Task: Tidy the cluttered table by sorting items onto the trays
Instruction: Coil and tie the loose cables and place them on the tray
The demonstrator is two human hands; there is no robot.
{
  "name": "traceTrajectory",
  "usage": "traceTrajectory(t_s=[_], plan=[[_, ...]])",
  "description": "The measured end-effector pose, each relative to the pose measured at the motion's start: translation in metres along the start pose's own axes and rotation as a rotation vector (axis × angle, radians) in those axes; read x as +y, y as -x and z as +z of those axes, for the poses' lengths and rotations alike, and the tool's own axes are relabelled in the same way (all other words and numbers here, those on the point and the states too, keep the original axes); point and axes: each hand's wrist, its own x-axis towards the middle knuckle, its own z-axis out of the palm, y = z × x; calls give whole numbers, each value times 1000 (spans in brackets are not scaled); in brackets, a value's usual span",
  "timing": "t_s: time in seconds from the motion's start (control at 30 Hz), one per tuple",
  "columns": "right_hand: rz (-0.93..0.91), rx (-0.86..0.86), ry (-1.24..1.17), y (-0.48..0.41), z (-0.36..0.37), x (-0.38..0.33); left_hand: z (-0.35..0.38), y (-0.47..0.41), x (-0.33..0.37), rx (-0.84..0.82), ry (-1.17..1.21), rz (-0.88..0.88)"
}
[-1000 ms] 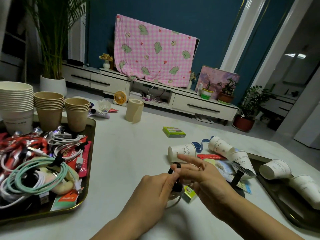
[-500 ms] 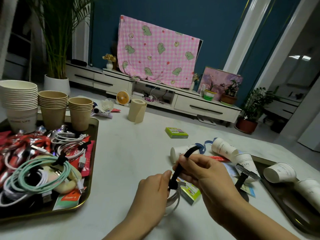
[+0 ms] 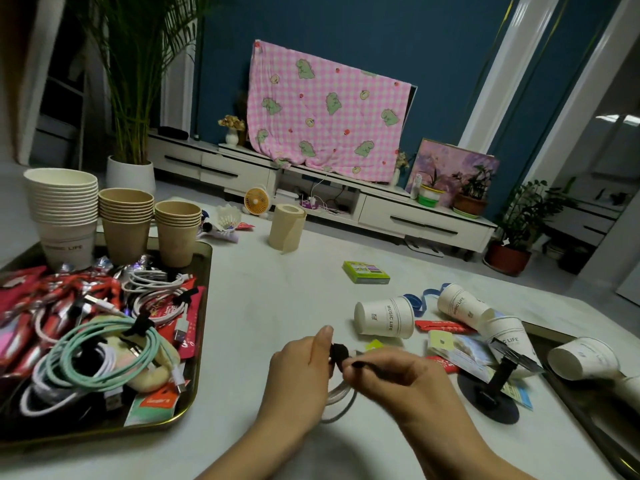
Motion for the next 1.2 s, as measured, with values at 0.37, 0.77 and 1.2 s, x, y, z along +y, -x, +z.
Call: traceTrajectory(t_s=[0.37,0.77,1.2], plan=[[18,-94,430,1,-8,-9,-4,-1,7,-12,101,-14],[-57,-21,545,-4,-13,-14,5,7,7,-88,150,-45],[-530,-152,963,-9,-33,-6,5,12,7,-167,147,-32]])
